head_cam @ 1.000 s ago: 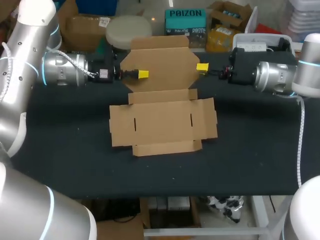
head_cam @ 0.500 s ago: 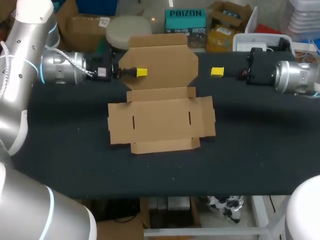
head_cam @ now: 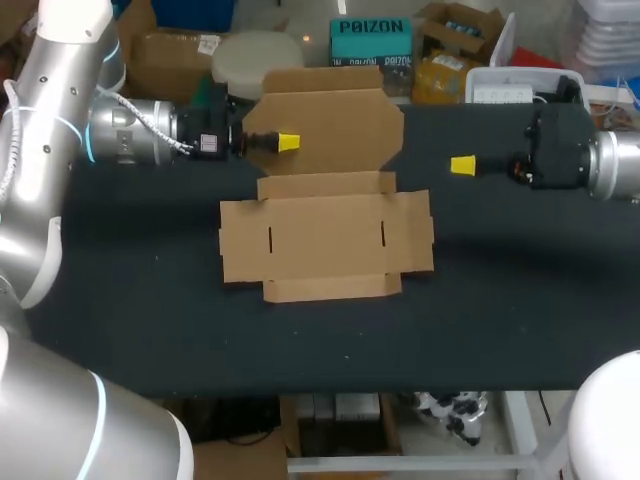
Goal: Assemble the packaging by folding the flat box into shape, placing the metal phone stand inside, and closing the box properly
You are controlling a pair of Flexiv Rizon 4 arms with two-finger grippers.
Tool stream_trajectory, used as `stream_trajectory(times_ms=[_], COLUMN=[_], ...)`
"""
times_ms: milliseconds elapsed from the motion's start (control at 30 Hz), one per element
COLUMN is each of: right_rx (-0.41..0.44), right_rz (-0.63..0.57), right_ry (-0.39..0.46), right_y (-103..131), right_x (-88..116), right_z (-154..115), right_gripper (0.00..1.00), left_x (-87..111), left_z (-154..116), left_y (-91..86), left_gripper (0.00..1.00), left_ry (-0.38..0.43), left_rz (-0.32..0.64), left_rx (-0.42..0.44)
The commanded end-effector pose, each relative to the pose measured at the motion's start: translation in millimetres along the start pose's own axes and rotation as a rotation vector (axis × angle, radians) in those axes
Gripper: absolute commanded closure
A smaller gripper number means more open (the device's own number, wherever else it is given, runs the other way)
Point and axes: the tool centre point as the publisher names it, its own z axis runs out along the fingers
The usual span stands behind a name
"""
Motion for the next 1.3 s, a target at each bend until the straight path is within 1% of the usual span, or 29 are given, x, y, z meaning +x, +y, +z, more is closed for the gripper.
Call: stream_trajectory(times_ms=[33,500,533,567,633,700,800,867,900,967,1100,1133,1200,1300], right_rx=[0.002,0.002,0.014,0.013,0.025,0.022,0.03,0.041,0.043,0.06,0.065,0.061,0.068,0.064], right_rz=[0.0,0.0,-0.042,-0.063,-0.119,-0.136,-0.166,-0.209,-0.221,-0.235,-0.284,-0.301,-0.312,-0.311], right_ry=[-0.158,-0.158,-0.18,-0.165,-0.174,-0.173,-0.197,-0.23,-0.236,-0.275,-0.296,-0.29,-0.306,-0.305], right_y=[1.2,1.2,5.7,9.0,14.0,16.8,15.2,11.0,8.6,3.6,-10.3,-15.0,-25.7,-41.5], right_x=[10.3,10.3,12.4,16.2,22.3,26.5,34.2,39.8,41.3,42.3,48.0,49.9,50.5,49.5], right_z=[-2.4,-2.4,0.0,1.1,-0.3,-5.3,-14.4,-20.5,-24.2,-30.7,-42.9,-44.8,-47.2,-51.4], right_gripper=[1.0,1.0,1.0,1.0,1.0,1.0,1.0,1.0,1.0,1.0,1.0,1.0,1.0,1.0], left_x=[-6.0,-6.0,-6.0,-6.0,-6.0,-6.0,-6.0,-4.6,-3.4,-1.7,4.2,5.9,9.2,14.1], left_z=[1.3,1.3,1.3,1.3,1.3,1.3,1.3,2.7,3.3,4.5,5.4,6.0,8.0,11.0], left_y=[-2.4,-2.4,-2.4,-2.4,-2.4,-2.4,-2.4,-4.3,-4.8,-6.0,-9.5,-10.3,-11.4,-12.8], left_gripper=[1.0,1.0,1.0,1.0,1.0,1.0,1.0,1.0,1.0,1.0,1.0,1.0,1.0,1.0], left_ry=[0.006,0.006,0.006,0.006,0.006,0.006,0.006,0.006,0.007,-0.004,0.004,0.008,0.009,0.024], left_rz=[-0.001,-0.001,-0.001,-0.001,-0.001,-0.001,-0.001,0.015,0.022,0.035,0.065,0.075,0.082,0.103], left_rx=[-0.002,-0.002,-0.002,-0.002,-0.002,-0.002,-0.002,0.01,0.014,0.019,0.042,0.041,0.043,0.042])
